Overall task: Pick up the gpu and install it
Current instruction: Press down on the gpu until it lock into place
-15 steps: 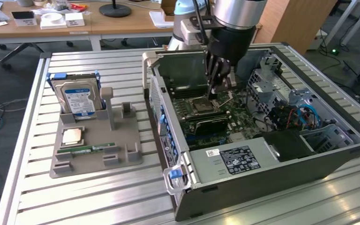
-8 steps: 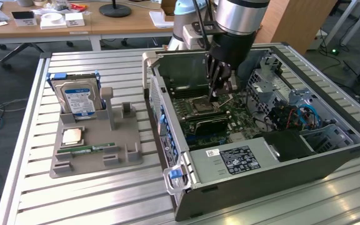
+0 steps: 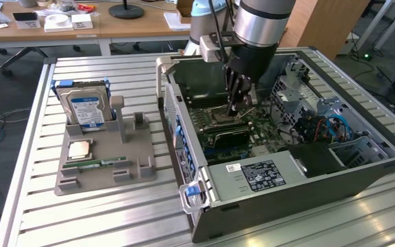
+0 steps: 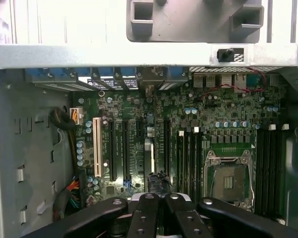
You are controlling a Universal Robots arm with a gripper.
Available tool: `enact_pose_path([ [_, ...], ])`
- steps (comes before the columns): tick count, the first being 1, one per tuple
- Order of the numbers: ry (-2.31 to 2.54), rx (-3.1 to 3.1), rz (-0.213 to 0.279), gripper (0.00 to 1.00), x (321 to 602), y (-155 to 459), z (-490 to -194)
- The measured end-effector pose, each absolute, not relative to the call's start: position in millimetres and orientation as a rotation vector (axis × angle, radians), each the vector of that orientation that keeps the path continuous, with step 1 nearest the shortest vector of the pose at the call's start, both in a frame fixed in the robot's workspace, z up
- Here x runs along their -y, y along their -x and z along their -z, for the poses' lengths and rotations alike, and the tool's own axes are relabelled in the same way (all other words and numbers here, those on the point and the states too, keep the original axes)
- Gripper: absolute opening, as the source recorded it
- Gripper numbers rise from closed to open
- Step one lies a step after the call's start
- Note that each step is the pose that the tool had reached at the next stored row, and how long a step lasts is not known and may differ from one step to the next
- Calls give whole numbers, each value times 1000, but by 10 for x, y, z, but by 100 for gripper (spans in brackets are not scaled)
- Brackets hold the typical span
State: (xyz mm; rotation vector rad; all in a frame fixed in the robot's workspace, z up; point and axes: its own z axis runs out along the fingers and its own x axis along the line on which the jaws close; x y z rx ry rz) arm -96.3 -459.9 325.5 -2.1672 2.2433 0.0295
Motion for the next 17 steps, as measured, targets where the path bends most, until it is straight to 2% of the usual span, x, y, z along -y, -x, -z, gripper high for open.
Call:
enact_pose_path([
  [17,2151,-2258,-29,11,4562,950,-2960],
])
